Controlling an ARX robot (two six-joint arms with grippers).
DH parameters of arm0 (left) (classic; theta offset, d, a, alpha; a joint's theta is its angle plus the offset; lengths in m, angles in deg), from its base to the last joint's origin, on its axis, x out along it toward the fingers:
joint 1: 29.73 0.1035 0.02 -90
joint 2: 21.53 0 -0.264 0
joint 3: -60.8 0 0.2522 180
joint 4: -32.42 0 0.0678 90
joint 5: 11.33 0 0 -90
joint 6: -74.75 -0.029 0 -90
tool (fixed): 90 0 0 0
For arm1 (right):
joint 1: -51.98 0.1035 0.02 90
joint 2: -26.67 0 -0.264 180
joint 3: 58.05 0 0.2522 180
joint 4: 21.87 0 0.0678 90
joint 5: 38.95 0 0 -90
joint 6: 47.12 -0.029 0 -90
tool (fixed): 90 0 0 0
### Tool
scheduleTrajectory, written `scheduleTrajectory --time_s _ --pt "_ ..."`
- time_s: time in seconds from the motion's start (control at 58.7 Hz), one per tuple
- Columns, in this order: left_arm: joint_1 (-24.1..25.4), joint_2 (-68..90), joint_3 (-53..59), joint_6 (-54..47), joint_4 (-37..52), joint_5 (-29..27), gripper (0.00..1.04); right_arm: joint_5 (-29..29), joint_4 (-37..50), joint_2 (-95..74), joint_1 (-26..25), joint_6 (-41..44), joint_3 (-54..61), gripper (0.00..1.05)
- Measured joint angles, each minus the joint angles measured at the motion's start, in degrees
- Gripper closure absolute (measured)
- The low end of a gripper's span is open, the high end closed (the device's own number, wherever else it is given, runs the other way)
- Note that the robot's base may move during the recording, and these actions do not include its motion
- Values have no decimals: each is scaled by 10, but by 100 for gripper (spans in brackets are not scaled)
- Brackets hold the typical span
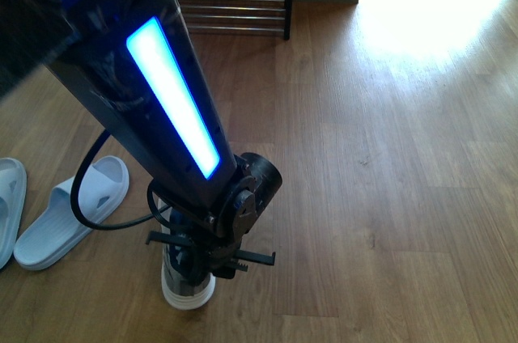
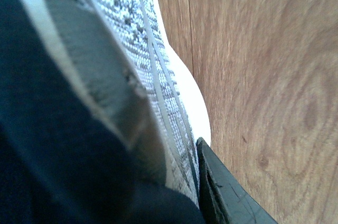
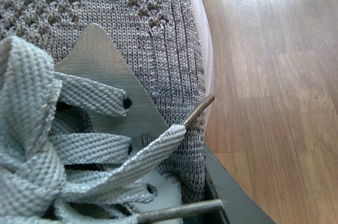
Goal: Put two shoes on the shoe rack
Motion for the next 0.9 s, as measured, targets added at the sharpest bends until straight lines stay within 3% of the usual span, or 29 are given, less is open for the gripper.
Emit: scheduleTrajectory --time_s 0.426,0.903 --pt "19 -401 264 -125 151 -35 103 0 0 0 0 0 0 100" --pt "34 -748 494 -139 173 -70 103 0 0 0 0 0 0 100"
